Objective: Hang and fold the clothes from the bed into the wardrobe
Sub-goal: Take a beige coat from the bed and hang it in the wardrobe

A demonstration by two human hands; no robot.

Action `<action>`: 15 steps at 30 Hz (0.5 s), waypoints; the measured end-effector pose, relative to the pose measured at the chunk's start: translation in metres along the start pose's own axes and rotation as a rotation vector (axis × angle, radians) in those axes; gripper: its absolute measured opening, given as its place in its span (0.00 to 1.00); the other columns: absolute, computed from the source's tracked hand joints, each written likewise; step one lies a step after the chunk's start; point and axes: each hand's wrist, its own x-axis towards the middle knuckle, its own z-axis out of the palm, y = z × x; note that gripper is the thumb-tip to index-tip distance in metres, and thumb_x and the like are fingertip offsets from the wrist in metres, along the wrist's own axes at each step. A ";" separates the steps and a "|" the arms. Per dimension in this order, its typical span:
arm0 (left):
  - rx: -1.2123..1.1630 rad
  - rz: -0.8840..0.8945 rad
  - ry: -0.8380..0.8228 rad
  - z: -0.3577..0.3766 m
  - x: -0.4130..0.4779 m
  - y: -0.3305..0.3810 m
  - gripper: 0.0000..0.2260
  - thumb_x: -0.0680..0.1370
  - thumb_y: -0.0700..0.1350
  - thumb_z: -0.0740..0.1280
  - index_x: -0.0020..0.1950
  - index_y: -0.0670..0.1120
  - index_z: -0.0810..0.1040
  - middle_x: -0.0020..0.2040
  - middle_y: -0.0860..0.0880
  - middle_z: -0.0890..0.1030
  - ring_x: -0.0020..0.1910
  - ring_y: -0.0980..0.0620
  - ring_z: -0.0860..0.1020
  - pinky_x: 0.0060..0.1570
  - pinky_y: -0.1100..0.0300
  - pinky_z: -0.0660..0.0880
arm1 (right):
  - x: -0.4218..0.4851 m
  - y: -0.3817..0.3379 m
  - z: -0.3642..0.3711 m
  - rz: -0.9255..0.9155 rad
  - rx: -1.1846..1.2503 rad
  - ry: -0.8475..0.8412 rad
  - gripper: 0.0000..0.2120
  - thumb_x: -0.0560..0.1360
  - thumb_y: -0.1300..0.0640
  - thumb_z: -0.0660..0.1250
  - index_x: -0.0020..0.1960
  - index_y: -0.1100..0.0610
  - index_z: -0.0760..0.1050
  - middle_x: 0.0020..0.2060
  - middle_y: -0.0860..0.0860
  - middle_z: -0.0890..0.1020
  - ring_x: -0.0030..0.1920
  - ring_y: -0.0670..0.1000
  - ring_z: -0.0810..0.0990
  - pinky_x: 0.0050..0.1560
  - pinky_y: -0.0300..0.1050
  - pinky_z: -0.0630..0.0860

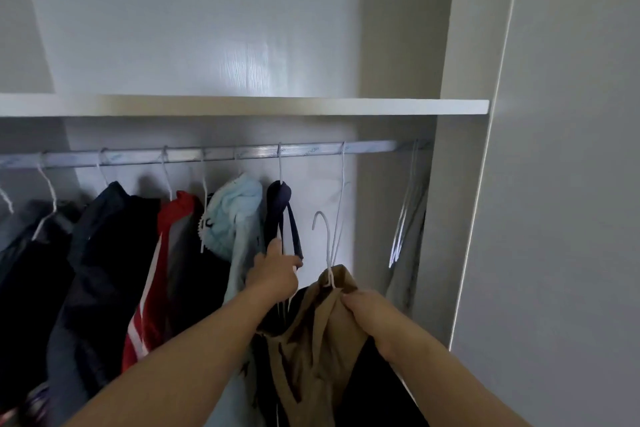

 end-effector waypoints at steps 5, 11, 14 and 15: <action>0.027 -0.060 -0.170 -0.013 0.023 -0.021 0.17 0.78 0.36 0.58 0.65 0.42 0.73 0.66 0.42 0.70 0.58 0.44 0.75 0.53 0.56 0.76 | 0.026 -0.014 0.007 0.121 0.244 0.132 0.14 0.80 0.59 0.56 0.61 0.65 0.72 0.55 0.61 0.77 0.52 0.58 0.75 0.51 0.45 0.71; 0.000 0.001 -0.174 -0.024 0.040 -0.028 0.17 0.78 0.37 0.58 0.65 0.47 0.70 0.61 0.44 0.73 0.53 0.46 0.76 0.46 0.54 0.79 | 0.038 -0.024 0.010 0.112 0.416 0.188 0.15 0.81 0.63 0.54 0.62 0.66 0.72 0.36 0.56 0.74 0.40 0.54 0.73 0.34 0.40 0.67; 0.036 0.035 -0.098 -0.028 0.052 -0.029 0.10 0.78 0.38 0.59 0.57 0.43 0.74 0.55 0.44 0.77 0.49 0.46 0.78 0.45 0.54 0.80 | 0.045 -0.039 0.014 0.015 0.191 0.251 0.14 0.80 0.58 0.56 0.62 0.61 0.73 0.41 0.56 0.77 0.42 0.54 0.76 0.33 0.39 0.68; 0.037 0.040 -0.070 -0.030 0.055 -0.029 0.08 0.78 0.38 0.59 0.53 0.42 0.75 0.52 0.43 0.78 0.47 0.45 0.79 0.43 0.54 0.80 | 0.048 -0.046 0.013 -0.029 0.114 0.262 0.16 0.80 0.56 0.57 0.63 0.62 0.73 0.47 0.58 0.79 0.47 0.57 0.77 0.32 0.38 0.69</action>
